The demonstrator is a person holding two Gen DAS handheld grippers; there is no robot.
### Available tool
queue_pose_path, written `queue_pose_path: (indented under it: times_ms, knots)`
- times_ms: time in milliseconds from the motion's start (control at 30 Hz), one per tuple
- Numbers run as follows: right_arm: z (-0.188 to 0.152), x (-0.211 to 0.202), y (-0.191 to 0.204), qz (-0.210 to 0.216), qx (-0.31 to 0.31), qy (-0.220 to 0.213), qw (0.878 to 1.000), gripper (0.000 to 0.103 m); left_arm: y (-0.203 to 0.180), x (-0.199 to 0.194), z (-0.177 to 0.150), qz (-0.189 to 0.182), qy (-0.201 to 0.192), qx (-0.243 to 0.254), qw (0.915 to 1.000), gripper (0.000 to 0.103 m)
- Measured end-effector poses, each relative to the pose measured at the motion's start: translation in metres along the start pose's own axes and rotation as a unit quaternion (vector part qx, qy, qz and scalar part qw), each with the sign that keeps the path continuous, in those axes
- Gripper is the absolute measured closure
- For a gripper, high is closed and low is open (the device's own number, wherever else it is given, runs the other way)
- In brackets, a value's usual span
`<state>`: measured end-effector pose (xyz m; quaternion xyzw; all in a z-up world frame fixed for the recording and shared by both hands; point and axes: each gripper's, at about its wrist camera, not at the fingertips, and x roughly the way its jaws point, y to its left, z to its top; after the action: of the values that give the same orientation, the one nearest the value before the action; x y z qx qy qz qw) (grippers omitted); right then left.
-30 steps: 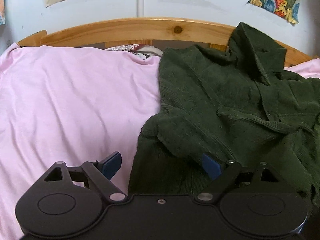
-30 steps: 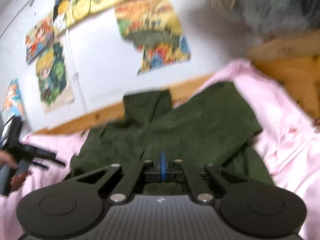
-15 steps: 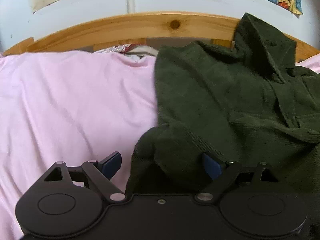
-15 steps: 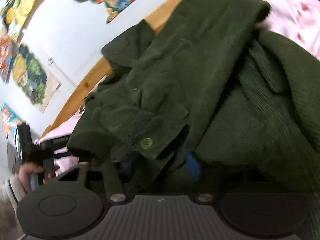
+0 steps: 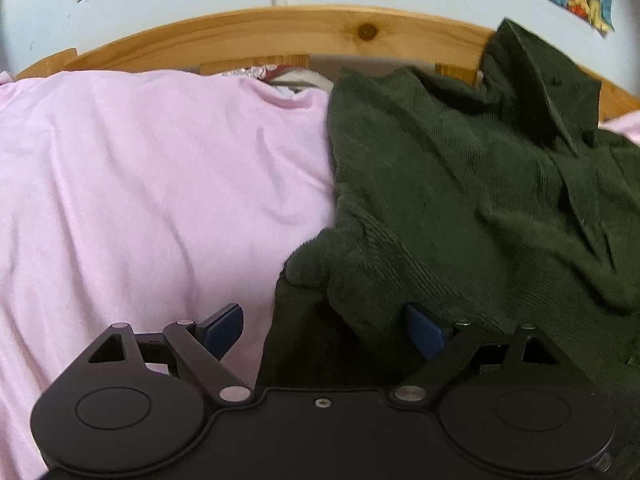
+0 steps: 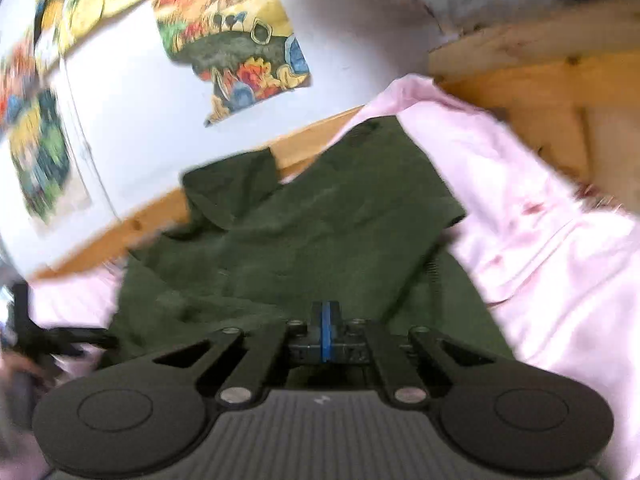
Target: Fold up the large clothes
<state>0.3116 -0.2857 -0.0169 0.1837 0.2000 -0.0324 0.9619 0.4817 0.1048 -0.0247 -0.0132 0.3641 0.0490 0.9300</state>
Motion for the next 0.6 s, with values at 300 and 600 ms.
queue_pose_path:
  times_ms: [300, 600]
  knots:
    - [-0.015, 0.021, 0.01, -0.008, -0.036, 0.02, 0.999, 0.071, 0.008, -0.002, -0.008, 0.031, -0.015, 0.03, 0.999, 0.021]
    - [-0.035, 0.024, 0.025, 0.0, -0.088, 0.026, 0.996, 0.037, 0.012, -0.023, -0.002, -0.029, -0.097, 0.023, 0.9946, 0.023]
